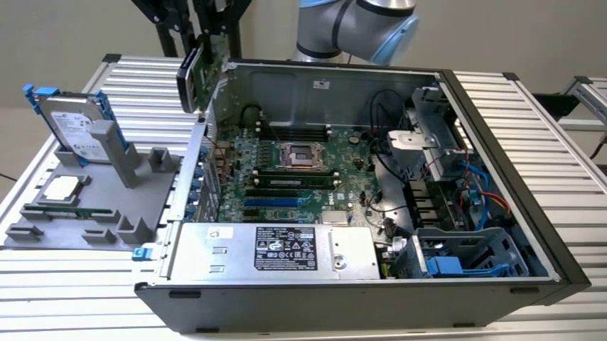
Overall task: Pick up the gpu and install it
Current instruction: 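Pick up the gpu and move the gpu toward the slot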
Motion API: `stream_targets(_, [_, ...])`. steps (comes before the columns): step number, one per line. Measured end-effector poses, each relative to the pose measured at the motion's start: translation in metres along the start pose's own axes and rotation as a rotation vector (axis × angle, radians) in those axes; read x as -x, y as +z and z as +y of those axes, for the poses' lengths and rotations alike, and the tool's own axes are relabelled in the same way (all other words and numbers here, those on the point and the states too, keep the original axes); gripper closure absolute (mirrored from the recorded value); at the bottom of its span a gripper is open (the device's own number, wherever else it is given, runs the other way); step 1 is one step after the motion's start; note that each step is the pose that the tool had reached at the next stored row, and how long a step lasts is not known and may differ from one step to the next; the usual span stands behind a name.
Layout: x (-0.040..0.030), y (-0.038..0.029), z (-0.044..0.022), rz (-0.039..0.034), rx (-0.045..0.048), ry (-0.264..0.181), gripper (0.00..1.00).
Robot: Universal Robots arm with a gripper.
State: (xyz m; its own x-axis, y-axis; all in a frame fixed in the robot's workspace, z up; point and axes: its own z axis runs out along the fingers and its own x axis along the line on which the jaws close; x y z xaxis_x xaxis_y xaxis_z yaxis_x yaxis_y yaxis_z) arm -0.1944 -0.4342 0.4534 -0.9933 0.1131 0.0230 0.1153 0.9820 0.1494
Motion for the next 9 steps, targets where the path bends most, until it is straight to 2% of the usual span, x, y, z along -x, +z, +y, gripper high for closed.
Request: stream_targets(9, [0.0109,-0.0001,0.0013,0.0,0.0,0.0,1.0])
